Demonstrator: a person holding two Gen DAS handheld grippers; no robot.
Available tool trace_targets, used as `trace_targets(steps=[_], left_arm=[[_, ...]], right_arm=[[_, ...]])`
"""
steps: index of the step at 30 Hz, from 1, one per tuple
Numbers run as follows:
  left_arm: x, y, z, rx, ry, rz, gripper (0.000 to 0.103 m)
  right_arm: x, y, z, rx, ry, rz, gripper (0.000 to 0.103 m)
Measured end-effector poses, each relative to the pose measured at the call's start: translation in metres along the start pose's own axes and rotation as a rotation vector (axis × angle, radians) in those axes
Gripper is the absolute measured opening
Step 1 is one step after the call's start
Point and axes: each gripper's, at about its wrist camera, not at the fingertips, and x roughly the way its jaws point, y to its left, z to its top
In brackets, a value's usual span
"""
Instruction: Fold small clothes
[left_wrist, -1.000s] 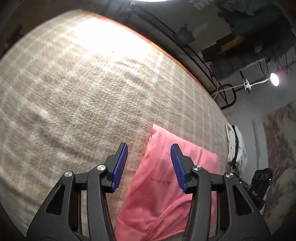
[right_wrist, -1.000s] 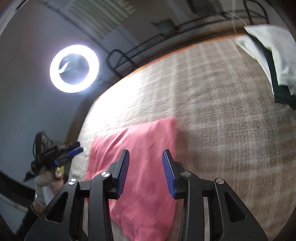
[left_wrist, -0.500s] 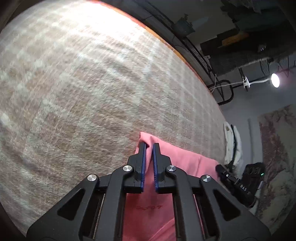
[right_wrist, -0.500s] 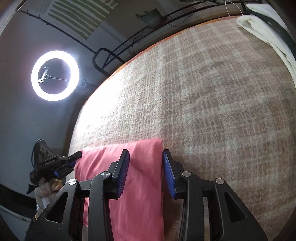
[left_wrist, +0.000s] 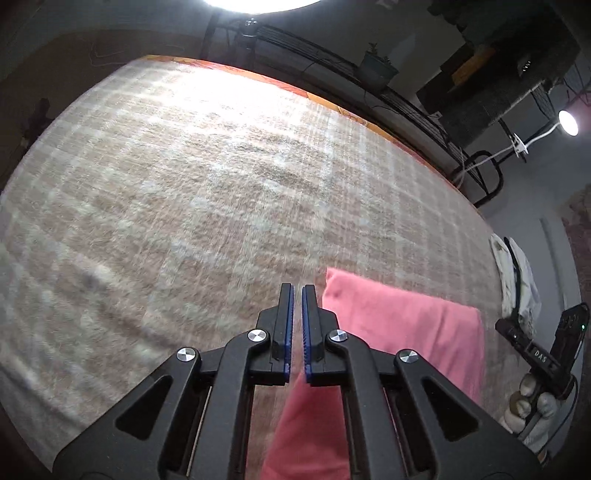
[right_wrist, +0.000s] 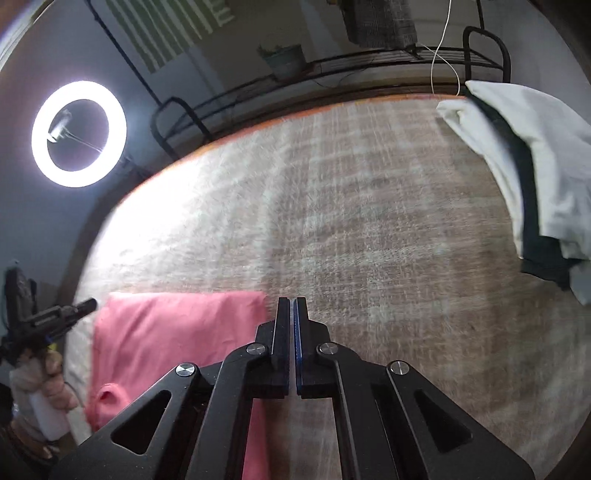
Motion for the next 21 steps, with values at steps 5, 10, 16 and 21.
trace_targets(steps=[5, 10, 16, 21], left_arm=[[-0.024, 0.013, -0.022, -0.013, 0.04, -0.08, 0.058], [-0.028, 0.033, -0.045, -0.1, 0.101, -0.158, 0.058], [-0.009, 0.037, -0.069, -0.157, 0.152, -0.19, 0.058], [-0.003, 0.028, -0.067, -0.179, 0.139, -0.226, 0.058]], right_arm=[[-0.028, -0.001, -0.023, 0.011, 0.024, 0.103, 0.03], [-0.036, 0.0, -0.052, -0.002, 0.061, 0.157, 0.044], [-0.026, -0.018, -0.077, 0.076, 0.117, 0.199, 0.044], [-0.008, -0.028, -0.079, 0.139, 0.14, 0.259, 0.044]])
